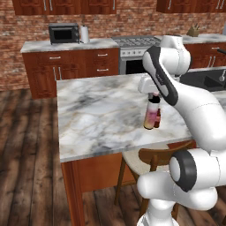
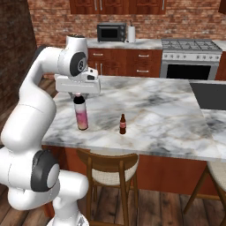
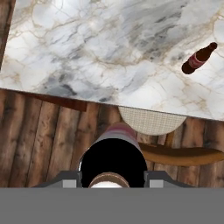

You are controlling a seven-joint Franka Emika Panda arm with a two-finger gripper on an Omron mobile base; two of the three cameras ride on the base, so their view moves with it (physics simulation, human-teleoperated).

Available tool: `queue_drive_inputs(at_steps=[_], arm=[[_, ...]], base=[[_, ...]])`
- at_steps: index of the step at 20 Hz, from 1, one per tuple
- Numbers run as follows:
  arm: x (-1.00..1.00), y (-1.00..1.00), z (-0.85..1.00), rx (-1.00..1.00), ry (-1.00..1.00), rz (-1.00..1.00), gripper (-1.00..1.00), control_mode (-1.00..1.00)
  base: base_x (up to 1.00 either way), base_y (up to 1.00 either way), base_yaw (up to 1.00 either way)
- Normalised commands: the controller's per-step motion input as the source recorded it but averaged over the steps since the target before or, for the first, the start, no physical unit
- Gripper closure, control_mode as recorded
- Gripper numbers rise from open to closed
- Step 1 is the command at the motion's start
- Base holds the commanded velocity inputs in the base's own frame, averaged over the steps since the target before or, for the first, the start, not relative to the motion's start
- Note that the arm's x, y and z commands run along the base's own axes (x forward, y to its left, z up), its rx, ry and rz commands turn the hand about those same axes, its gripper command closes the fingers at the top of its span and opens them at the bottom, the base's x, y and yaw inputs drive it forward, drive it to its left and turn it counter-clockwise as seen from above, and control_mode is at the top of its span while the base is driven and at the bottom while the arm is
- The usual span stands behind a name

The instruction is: Place the large bottle from the dining counter next to the other large bottle outside the sink, and place the small bottle from the dining counter next to the other small bottle inside the sink.

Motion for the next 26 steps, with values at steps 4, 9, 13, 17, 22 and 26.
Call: queue_drive_inputs(at_steps=[4,9,13,17,22,26], arm=[[0.0,0.0,0.0,0.0,0.0,0.0,1.0,-1.0],[0.0,0.0,0.0,0.0,0.0,0.0,1.0,-1.0],[0.0,0.0,0.0,0.0,0.0,0.0,1.0,-1.0],[0.0,0.0,0.0,0.0,0.0,0.0,1.0,1.0],[0.0,0.0,0.0,0.0,0.0,0.0,1.0,1.0],[0.0,0.0,0.0,0.0,0.0,0.0,1.0,1.0]], base=[[0.0,0.0,0.0],[0.0,0.0,0.0],[0.0,0.0,0.0],[0.0,0.0,0.0],[-0.53,0.0,0.0],[-0.98,0.0,0.0]])
